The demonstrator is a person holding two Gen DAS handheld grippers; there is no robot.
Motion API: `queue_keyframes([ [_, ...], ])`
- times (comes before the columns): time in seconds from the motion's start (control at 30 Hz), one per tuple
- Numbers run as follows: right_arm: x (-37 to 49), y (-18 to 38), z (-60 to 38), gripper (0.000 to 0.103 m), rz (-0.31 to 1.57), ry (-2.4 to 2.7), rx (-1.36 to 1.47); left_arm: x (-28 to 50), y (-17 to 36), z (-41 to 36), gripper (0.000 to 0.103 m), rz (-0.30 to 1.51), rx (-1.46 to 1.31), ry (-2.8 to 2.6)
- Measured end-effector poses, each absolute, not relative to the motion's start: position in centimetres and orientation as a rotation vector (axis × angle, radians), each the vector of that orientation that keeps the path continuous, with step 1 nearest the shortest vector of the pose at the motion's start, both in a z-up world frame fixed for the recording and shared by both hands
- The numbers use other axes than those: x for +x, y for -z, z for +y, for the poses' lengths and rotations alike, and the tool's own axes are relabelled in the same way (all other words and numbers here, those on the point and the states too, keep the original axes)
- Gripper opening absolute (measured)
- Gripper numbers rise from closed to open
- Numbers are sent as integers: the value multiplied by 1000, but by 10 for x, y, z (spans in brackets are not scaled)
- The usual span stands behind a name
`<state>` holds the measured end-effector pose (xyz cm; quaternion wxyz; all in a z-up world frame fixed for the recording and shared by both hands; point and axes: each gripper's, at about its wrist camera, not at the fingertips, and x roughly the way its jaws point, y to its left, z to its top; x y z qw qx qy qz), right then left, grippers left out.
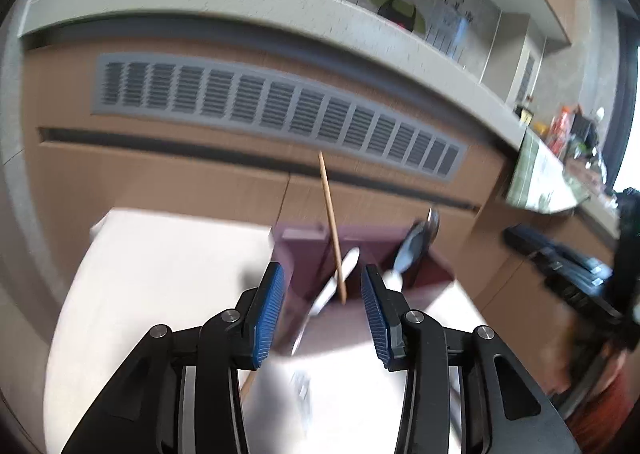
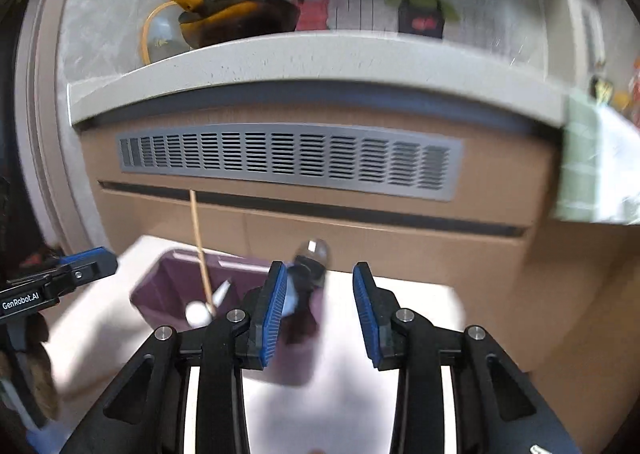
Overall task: Organize utensils
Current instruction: 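Grasp the black-handled grey spoon with the right tool while the left tool reaches the smiley metal spoon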
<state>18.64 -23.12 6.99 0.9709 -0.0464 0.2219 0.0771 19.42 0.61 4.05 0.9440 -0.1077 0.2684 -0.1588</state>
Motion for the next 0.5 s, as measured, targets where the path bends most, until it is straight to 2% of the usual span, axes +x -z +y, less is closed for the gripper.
queue_keyframes([
  [0.17, 136, -53, -227, 32, 522, -206, -175, 158, -11, 18, 47, 644, -216, 306],
  [0.37, 83, 17, -228, 30, 779, -305, -203, 122, 15, 26, 50, 708, -193, 312],
  [0.5, 66, 51, -239, 29, 857, -247, -226, 117, 38, 27, 50, 780, -217, 314],
])
